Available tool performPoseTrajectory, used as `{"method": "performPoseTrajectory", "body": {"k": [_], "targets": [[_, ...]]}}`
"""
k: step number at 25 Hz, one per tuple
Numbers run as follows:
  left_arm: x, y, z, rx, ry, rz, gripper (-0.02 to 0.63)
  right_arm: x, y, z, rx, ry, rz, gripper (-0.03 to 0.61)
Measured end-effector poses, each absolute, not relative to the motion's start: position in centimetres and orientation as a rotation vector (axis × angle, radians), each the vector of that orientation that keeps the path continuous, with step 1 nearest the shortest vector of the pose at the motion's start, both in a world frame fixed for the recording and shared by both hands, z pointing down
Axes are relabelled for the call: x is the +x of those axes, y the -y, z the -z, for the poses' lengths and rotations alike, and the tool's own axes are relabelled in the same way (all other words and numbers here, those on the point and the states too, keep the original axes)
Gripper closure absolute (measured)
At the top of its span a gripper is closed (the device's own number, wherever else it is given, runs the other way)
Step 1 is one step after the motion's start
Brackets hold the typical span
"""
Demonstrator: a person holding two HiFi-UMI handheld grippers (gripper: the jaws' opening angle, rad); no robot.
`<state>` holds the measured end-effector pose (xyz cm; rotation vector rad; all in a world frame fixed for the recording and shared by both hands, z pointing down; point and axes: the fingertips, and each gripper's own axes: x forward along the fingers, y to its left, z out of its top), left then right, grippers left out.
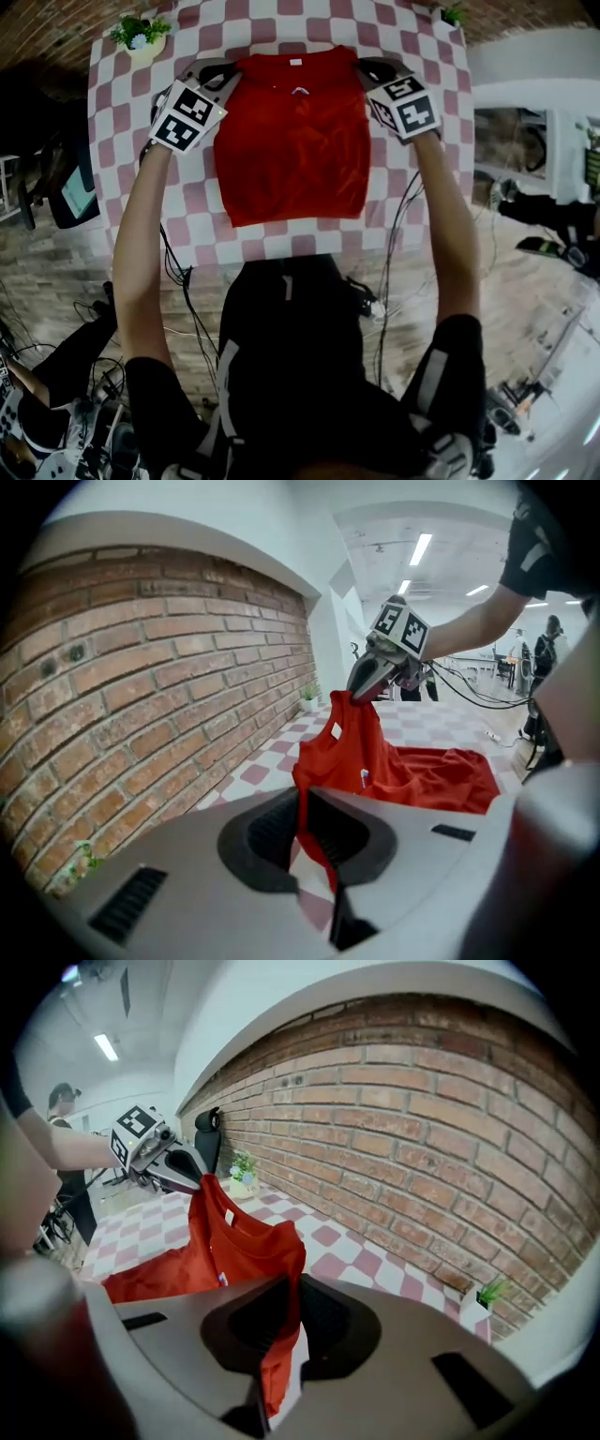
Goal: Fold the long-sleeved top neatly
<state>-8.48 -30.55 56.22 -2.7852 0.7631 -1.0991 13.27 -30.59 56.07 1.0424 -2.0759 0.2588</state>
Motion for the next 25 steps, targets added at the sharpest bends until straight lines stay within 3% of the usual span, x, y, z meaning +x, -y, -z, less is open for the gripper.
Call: {"method": "performPoseTrajectory", "body": {"k": [16, 25], "targets": [[-8.6, 13.9, -51.4, -2.760, -0.660, 0.959, 0.583, 13.1, 14.5, -52.2, 1.149, 2.132, -0.197, 0.546], [-8.2, 8.3, -54.7, -2.645, -0.742, 0.995, 0.583, 12.6, 8.1, -55.1, 1.168, 2.195, -0.194, 0.547]]}}
